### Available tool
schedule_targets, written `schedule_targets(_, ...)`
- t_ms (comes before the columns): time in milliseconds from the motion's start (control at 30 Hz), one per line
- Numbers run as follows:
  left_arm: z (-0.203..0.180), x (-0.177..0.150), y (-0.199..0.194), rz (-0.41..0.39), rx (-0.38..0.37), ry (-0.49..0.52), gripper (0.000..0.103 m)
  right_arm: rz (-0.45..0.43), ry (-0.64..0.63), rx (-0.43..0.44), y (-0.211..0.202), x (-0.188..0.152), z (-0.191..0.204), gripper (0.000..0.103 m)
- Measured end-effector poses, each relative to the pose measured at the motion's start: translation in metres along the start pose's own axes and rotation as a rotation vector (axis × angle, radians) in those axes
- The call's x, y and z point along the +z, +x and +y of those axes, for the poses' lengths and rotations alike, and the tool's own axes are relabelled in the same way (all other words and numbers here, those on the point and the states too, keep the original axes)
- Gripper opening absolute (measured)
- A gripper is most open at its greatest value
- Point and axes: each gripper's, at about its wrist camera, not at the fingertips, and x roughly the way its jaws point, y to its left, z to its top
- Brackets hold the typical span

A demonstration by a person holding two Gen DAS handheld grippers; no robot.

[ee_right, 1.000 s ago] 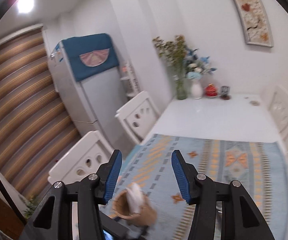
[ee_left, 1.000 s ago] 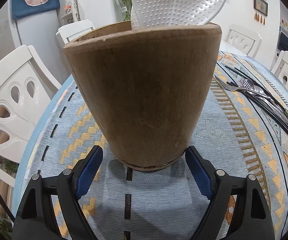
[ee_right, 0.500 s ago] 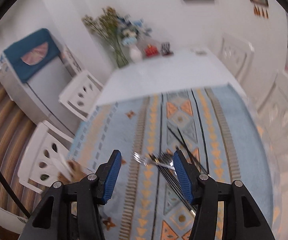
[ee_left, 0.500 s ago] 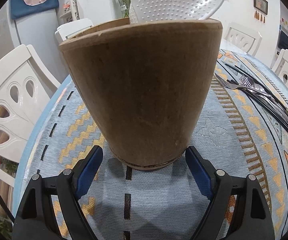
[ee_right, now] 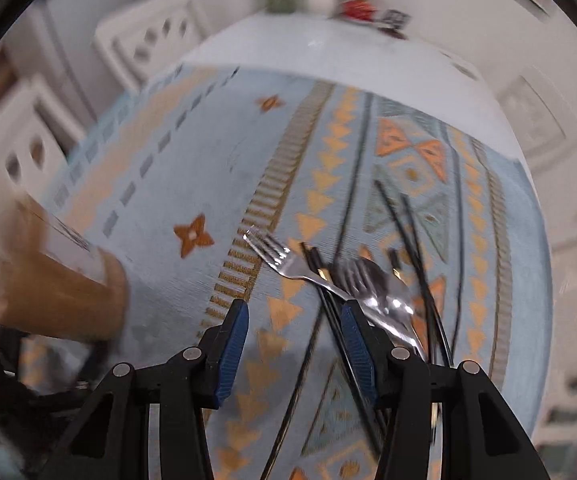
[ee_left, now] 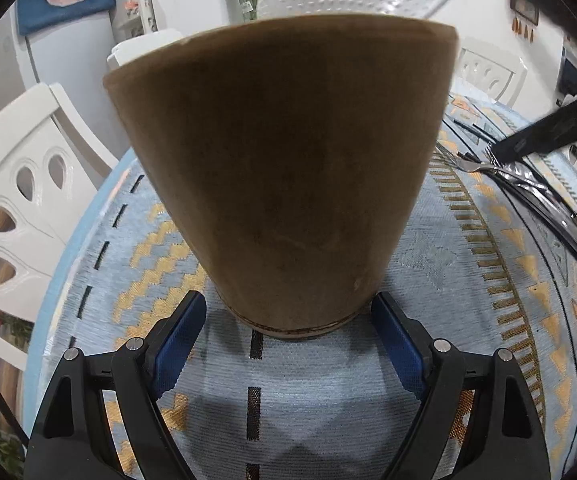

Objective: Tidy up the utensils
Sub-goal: 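Move the right tool to the steel fork in the cutlery pile, then grasp the steel fork handle with the right tool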

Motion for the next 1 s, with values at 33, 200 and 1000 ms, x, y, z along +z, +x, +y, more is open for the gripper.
schedule_targets(33, 0.0, 0.0, 0.0, 0.002, -0.002, -0.002, 0.085, 0.023, -0.034, -0.038, 0.01, 0.004, 0.006, 0.042)
schedule_targets(200, -0.003, -0.001, -0.002, -0.011, 0.025, 0.016, 0.085, 0.077, -0.114, -0.085, 0.045, 0.017, 0.022, 0.041)
schedule_targets(1000, 0.005, 0.002, 0.003, 0.005, 0.012, -0.008, 0.089, 0.224, -0.043, 0.167, 0.082, 0.072, -0.032, 0.006)
